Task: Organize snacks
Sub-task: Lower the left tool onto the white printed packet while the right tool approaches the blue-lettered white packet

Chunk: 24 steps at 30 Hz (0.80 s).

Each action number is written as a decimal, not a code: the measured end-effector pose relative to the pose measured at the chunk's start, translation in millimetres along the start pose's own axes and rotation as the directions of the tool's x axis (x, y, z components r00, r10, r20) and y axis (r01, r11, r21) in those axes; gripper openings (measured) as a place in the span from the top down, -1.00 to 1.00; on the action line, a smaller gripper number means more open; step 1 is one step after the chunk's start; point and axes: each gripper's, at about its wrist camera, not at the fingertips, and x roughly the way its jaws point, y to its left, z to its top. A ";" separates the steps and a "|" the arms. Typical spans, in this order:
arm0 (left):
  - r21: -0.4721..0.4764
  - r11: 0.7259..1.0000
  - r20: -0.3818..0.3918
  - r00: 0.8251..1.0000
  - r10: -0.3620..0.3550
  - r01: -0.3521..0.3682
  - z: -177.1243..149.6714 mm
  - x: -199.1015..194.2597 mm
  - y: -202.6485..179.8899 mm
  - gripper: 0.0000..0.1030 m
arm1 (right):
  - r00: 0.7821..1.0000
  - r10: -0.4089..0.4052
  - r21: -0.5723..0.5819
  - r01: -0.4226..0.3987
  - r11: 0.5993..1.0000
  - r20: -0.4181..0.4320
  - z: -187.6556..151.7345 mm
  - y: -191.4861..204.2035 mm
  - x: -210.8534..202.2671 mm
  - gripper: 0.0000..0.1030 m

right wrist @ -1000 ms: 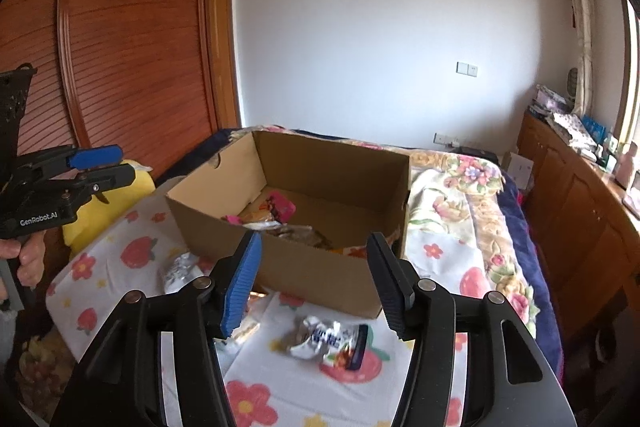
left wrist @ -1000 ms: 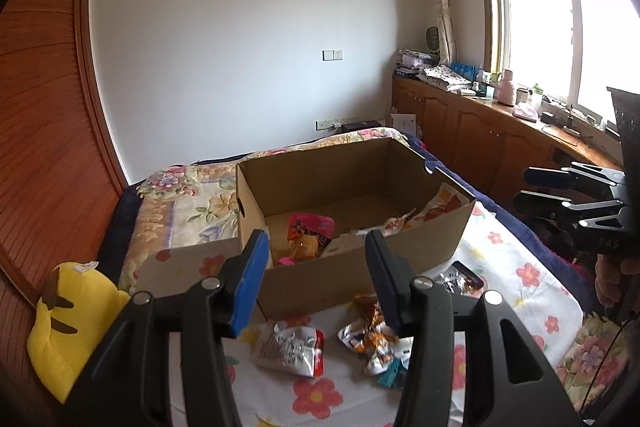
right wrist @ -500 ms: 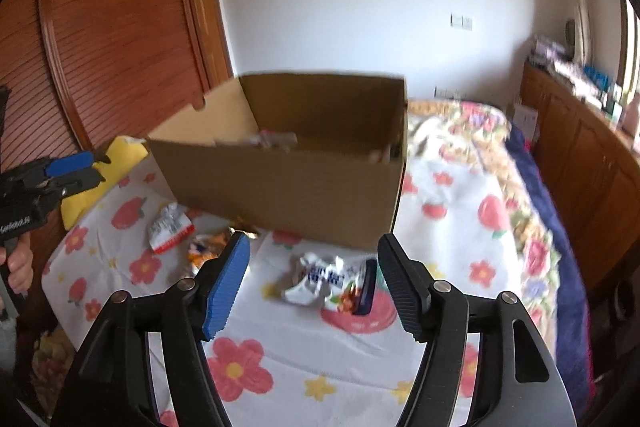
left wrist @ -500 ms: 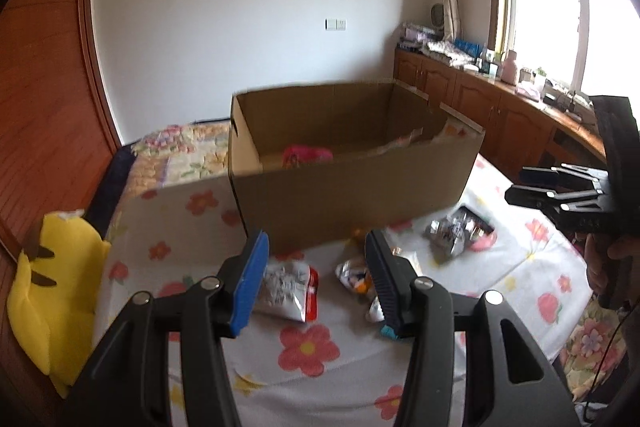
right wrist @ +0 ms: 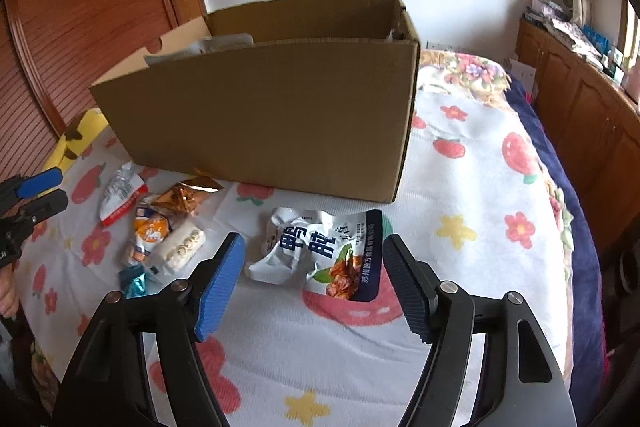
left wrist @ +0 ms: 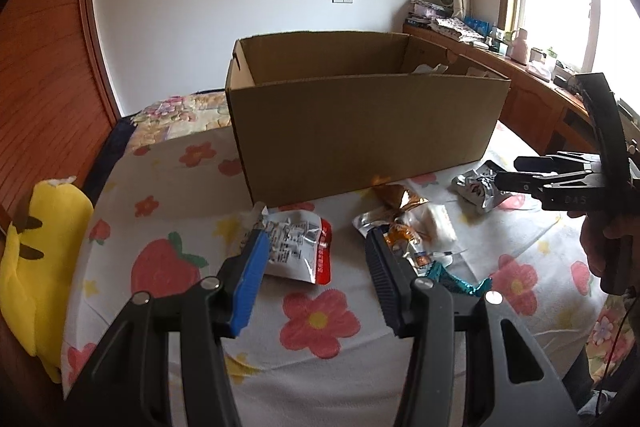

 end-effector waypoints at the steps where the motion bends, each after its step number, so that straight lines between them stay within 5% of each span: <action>1: -0.004 1.000 -0.003 1.000 -0.001 0.001 -0.7 2.1 0.6 0.02 | 1.000 -0.005 -0.001 0.005 1.000 -0.003 0.4 0.5 2.1 -0.43; 24: 0.003 1.000 -0.035 0.999 0.021 -0.021 -2.6 28.4 4.2 0.02 | 0.996 -0.050 -0.007 0.049 0.999 -0.075 -1.8 1.6 37.7 -0.64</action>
